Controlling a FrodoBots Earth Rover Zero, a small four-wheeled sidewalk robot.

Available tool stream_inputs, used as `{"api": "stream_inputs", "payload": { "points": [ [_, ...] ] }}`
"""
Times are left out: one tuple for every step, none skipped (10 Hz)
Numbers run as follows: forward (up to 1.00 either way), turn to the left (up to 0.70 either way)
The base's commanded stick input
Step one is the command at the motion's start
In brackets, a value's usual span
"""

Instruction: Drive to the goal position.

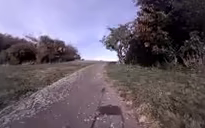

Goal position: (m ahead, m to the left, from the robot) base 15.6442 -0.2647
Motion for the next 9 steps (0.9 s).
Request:
{"api": "stream_inputs", "payload": {
  "points": [
    [0.85,0.00],
    [0.85,0.00],
    [0.85,0.00],
    [0.85,0.00],
    [0.85,0.00],
    [0.85,0.00],
    [0.85,0.00],
    [0.85,0.04],
    [0.85,0.23]
  ]
}}
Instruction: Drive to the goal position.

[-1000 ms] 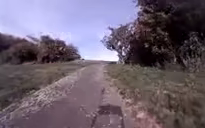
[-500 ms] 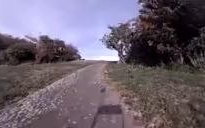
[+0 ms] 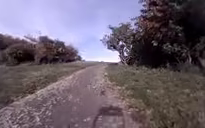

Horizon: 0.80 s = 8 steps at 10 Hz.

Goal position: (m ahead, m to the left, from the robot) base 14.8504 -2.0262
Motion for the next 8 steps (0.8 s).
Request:
{"api": "stream_inputs", "payload": {
  "points": [
    [0.85,0.29],
    [0.85,0.31],
    [0.85,0.31],
    [0.85,0.31],
    [0.85,0.31],
    [0.85,0.31],
    [0.85,0.31],
    [0.85,0.31]
  ]
}}
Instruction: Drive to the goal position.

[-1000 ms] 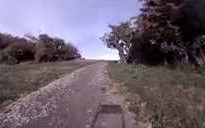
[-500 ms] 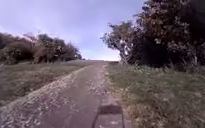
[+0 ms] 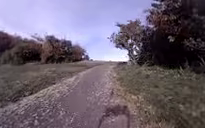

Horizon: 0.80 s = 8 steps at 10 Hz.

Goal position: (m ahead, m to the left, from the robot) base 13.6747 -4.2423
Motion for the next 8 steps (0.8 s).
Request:
{"api": "stream_inputs", "payload": {
  "points": [
    [0.85,0.31],
    [0.85,0.20],
    [0.85,0.00],
    [0.85,0.00],
    [0.85,0.00],
    [0.85,0.00],
    [0.85,0.00],
    [0.85,0.00]
  ]
}}
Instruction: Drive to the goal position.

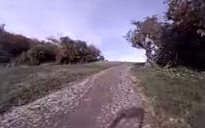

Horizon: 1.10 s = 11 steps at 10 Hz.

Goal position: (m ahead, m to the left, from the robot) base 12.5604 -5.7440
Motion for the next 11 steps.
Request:
{"api": "stream_inputs", "payload": {
  "points": [
    [0.85,0.00],
    [0.85,0.00],
    [0.85,0.00],
    [0.85,0.00],
    [0.85,0.00],
    [0.85,0.00],
    [0.85,0.00],
    [0.85,-0.17],
    [0.85,-0.27],
    [0.85,-0.31],
    [0.85,-0.28]
  ]
}}
